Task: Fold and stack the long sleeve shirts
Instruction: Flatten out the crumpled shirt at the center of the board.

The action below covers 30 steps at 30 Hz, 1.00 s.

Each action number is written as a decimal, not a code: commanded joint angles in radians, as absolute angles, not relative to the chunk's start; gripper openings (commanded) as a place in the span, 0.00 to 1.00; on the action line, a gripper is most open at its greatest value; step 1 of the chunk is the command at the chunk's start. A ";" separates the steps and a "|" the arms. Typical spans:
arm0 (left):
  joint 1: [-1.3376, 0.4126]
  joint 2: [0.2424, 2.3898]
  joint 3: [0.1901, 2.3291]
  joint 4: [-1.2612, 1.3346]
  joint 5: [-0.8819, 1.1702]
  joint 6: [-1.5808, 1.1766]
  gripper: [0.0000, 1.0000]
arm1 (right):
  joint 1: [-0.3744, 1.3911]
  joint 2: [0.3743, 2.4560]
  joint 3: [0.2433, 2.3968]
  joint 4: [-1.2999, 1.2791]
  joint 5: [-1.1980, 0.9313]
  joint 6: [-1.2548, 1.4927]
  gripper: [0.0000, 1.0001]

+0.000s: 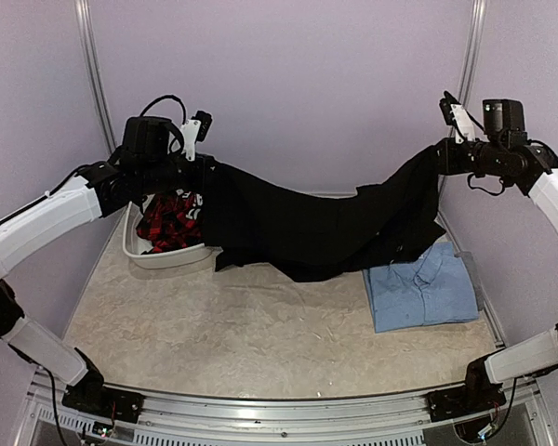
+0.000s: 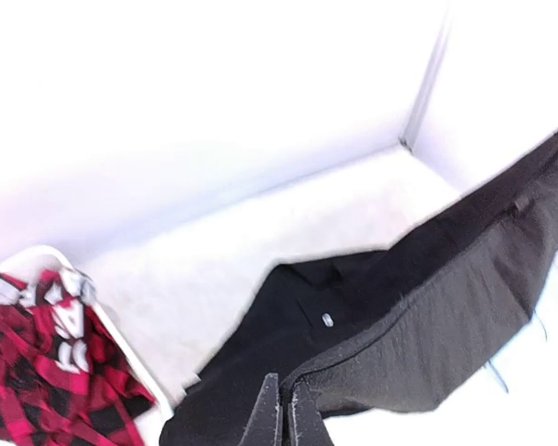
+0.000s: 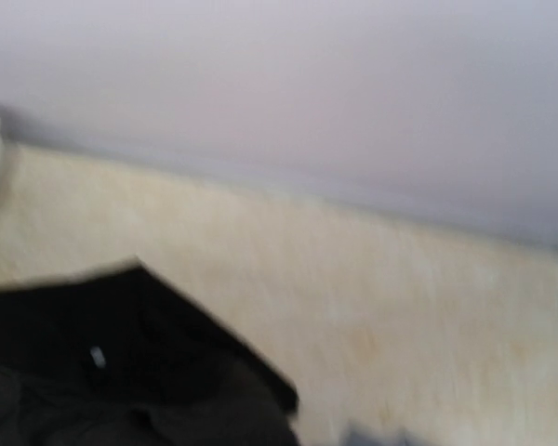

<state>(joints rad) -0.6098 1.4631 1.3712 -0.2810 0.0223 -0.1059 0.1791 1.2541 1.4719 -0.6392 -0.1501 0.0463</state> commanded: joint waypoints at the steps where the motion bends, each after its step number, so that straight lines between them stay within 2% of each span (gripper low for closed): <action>1: -0.616 1.417 1.461 -0.304 -0.101 -0.109 0.00 | 0.222 1.272 1.625 -0.646 -0.191 0.043 0.00; 9: -0.768 1.186 1.466 -0.354 -0.214 -0.040 0.00 | 0.400 1.183 1.784 -0.872 -0.201 0.040 0.00; 14: -0.871 1.039 1.469 -0.387 -0.310 -0.060 0.00 | 0.409 1.074 1.817 -0.905 -0.283 0.073 0.00; 20: -0.886 1.040 1.565 -0.389 -0.438 -0.008 0.00 | 0.409 1.132 1.895 -0.902 -0.177 0.070 0.00; 23: -0.802 1.161 1.645 -0.390 -0.476 0.042 0.00 | 0.410 1.210 1.917 -0.867 -0.033 0.037 0.00; 27: -0.555 1.343 1.764 -0.369 -0.269 -0.023 0.00 | 0.381 1.383 2.042 -0.815 0.119 -0.052 0.00; 30: -0.450 1.498 1.918 -0.371 -0.182 -0.027 0.00 | 0.309 1.513 2.200 -0.777 0.093 -0.075 0.00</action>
